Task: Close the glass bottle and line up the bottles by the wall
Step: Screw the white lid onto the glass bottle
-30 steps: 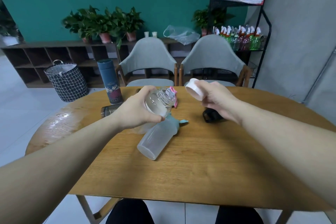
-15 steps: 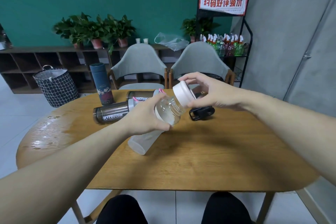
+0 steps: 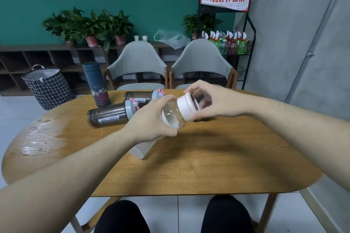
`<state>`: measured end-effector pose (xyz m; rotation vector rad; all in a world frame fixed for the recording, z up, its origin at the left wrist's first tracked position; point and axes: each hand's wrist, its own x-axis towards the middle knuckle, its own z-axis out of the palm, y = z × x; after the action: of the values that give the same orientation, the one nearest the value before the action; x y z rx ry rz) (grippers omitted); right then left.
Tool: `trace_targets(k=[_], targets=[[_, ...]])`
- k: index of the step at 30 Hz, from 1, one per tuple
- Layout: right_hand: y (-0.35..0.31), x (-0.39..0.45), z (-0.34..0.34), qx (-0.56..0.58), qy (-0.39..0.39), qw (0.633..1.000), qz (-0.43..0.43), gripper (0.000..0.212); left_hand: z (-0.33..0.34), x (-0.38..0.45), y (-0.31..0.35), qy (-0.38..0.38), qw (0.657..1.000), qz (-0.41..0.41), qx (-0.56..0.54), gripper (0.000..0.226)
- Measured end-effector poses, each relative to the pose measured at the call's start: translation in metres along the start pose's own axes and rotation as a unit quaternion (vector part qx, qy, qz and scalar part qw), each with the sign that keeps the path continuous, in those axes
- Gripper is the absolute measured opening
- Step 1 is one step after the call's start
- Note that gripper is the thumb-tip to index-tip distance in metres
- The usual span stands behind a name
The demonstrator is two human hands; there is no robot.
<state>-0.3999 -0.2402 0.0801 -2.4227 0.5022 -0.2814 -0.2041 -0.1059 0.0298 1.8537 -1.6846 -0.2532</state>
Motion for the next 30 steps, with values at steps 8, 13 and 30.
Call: trace_targets(k=[8,13,30], targets=[[-0.005,0.01,0.014,0.076,-0.009,0.985,0.157,0.071,0.005,0.003,0.0,0.014,0.998,0.014,0.055,0.091],[0.006,0.003,0.017,0.038,0.03,0.997,0.053,0.078,0.004,0.006,-0.003,-0.006,0.997,0.011,0.078,0.089],[0.005,0.01,0.034,0.123,0.015,0.98,0.153,0.049,0.004,0.009,-0.01,-0.009,0.988,0.043,0.147,0.089]])
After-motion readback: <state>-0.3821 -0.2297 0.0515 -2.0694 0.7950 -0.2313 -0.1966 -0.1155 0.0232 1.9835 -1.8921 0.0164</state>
